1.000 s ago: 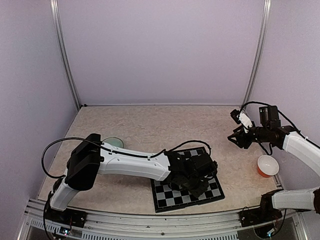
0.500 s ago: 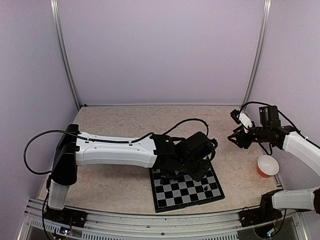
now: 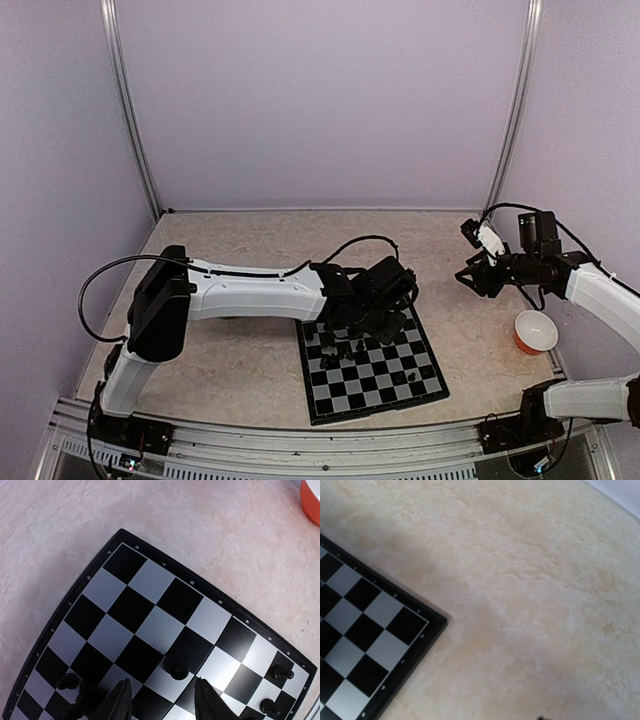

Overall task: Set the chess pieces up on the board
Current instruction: Pick up the king from the chessboard.

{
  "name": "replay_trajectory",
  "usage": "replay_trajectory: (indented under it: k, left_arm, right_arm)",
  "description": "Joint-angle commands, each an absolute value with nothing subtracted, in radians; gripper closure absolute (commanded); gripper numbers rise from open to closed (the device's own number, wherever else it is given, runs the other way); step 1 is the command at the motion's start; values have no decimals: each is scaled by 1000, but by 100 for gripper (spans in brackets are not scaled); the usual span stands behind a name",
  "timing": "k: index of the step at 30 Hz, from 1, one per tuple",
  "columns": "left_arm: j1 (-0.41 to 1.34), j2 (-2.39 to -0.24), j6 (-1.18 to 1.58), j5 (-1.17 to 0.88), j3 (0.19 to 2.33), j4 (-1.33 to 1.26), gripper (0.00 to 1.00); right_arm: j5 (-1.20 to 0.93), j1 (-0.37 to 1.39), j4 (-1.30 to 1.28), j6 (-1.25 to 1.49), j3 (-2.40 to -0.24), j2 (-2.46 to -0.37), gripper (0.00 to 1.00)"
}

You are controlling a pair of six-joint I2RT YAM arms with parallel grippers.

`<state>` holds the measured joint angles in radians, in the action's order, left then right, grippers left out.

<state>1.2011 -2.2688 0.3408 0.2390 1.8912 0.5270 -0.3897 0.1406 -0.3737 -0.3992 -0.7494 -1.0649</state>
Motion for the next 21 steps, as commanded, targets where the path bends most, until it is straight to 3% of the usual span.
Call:
replay_trajectory:
  k: [1,8,21]
  left_arm:
    - [1186,-2310,349,201,1924,491,56]
    - [1175,-2348,341,171,1944,466,59]
    - [1173,-2375,337,153,1954,460,86]
  right_arm:
    - [-403,130,-389,-403,-744,-1063,52]
    - [-402,130,-387,-405,-744,-1067,52]
    - [-401,130,-388,-408,-744,-1074,52]
